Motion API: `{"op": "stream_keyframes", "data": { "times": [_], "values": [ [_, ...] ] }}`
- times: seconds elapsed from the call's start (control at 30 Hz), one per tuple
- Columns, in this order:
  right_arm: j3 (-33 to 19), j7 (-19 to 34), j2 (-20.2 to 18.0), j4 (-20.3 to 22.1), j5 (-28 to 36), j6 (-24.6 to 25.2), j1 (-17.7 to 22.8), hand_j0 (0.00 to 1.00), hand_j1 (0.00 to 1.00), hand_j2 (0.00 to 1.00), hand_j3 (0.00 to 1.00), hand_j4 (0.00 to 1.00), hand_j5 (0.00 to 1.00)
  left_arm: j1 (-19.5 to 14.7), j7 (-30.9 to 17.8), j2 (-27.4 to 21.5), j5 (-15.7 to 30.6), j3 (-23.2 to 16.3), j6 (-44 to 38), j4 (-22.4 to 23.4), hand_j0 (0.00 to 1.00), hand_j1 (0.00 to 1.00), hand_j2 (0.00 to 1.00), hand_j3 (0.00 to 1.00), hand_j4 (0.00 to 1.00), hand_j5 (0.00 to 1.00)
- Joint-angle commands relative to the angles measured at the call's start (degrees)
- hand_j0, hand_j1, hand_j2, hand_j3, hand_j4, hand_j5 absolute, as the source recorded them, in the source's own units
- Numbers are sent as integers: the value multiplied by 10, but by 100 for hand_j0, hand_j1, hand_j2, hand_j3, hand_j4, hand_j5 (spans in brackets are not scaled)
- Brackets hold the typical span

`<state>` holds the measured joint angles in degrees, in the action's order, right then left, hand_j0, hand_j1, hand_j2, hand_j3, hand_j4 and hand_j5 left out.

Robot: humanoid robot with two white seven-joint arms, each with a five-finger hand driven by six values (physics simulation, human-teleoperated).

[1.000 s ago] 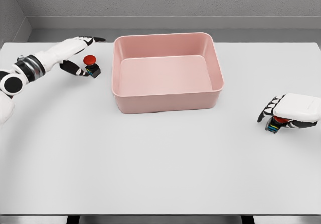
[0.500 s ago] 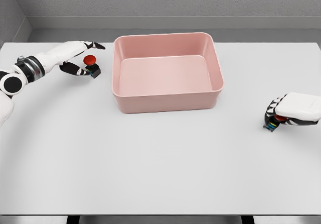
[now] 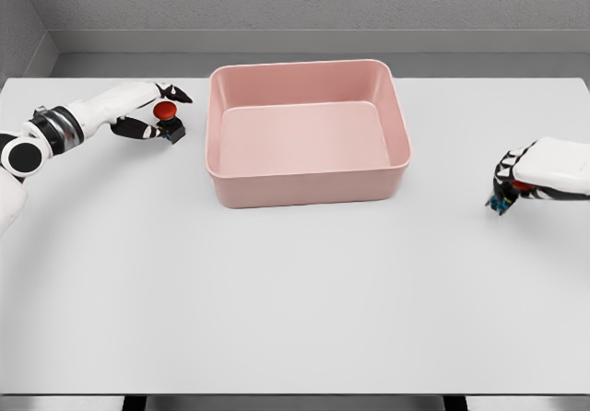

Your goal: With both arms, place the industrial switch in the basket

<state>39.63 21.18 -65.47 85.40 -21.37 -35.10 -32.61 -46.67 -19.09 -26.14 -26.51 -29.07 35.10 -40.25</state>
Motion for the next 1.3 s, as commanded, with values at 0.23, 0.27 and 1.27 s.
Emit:
{"op": "stream_keyframes", "data": {
  "times": [0.23, 0.27, 1.27],
  "values": [
    [-2, 2, 28, -1, 3, 1, -21, 42, 42, 42, 42, 42, 42, -10, 0, 0, 5, 2, -1, 15, 74, 74, 74, 74, 74, 74],
    [-2, 2, 28, -1, 3, 1, -24, 41, 41, 41, 41, 41, 41, -10, 0, 0, 4, 2, -1, 16, 74, 74, 74, 74, 74, 74],
    [0, 30, 107, -4, -1, 1, -122, 41, 41, 41, 41, 41, 41, -17, -25, 19, 8, 2, -1, 21, 68, 68, 68, 68, 68, 68]
  ]
}}
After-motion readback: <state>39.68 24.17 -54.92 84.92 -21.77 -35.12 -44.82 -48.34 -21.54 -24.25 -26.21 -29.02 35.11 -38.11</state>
